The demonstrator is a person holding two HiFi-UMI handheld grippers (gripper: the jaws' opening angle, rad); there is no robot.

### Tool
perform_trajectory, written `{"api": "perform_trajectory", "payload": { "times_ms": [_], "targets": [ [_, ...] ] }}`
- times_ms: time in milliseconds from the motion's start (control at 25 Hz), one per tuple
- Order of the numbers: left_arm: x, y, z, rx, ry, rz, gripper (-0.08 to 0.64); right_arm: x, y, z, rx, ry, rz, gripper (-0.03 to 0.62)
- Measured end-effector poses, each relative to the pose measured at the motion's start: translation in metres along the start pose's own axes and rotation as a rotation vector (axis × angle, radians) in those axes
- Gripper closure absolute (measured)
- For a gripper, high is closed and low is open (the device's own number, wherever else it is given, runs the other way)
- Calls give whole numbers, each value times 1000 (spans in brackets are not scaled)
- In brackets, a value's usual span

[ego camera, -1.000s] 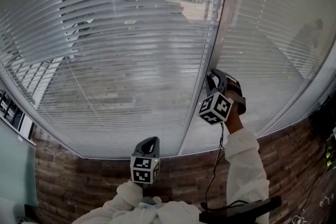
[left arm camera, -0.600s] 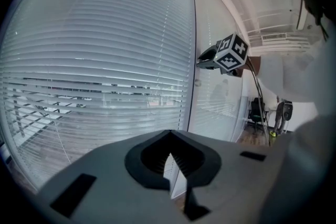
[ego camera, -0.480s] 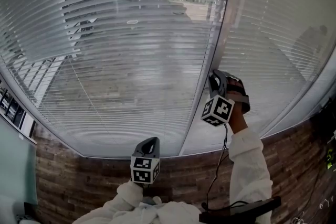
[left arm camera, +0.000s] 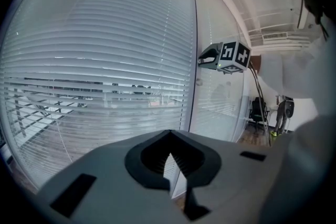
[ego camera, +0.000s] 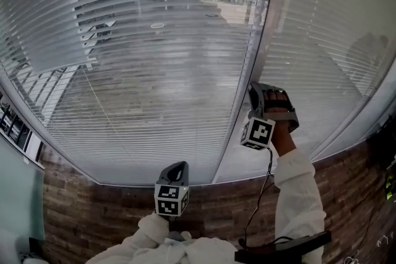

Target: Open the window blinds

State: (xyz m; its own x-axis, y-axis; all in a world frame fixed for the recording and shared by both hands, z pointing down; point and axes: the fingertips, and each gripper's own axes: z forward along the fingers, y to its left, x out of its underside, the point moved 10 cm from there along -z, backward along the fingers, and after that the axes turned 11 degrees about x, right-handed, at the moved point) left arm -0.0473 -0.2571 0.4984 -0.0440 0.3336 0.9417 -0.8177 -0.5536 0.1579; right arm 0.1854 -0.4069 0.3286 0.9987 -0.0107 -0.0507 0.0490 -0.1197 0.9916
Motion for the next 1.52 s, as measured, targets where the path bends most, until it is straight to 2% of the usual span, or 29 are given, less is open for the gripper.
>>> {"api": "perform_trajectory", "payload": {
  "times_ms": [160, 360, 600, 800, 960, 1080, 1160, 1360, 1440, 1520],
  "targets": [
    [1, 2, 0, -2, -2, -2, 561, -2, 1, -1, 13, -16, -69, 462],
    [1, 5, 1, 2, 2, -1, 561, -1, 3, 0, 7, -1, -57, 462],
    [0, 6, 1, 4, 4, 2, 561, -1, 1, 1, 3, 20, 45, 462],
    [-2, 7, -2, 3, 4, 6, 561, 5, -3, -3, 2, 14, 197, 457],
    [-2, 6, -5, 1, -4, 9, 561, 14, -12, -18, 26, 21, 418, 440],
    [-5, 5, -7, 0, -9, 13, 561, 22, -26, -38, 95, 18, 668, 442],
    [-8, 2, -8, 3, -20, 15, 561, 26, -32, -54, 98, 1, 866, 442],
    [-22, -14, -13, 29, -82, 22, 561, 27, -6, -92, -20, -15, 1364, 448],
    [-27, -22, -16, 41, -107, 23, 561, 18, 13, -106, -73, 0, 1491, 462],
    [-29, -29, -20, 51, -124, 25, 561, 5, 35, -120, -114, 21, 1541, 478]
  ]
}}
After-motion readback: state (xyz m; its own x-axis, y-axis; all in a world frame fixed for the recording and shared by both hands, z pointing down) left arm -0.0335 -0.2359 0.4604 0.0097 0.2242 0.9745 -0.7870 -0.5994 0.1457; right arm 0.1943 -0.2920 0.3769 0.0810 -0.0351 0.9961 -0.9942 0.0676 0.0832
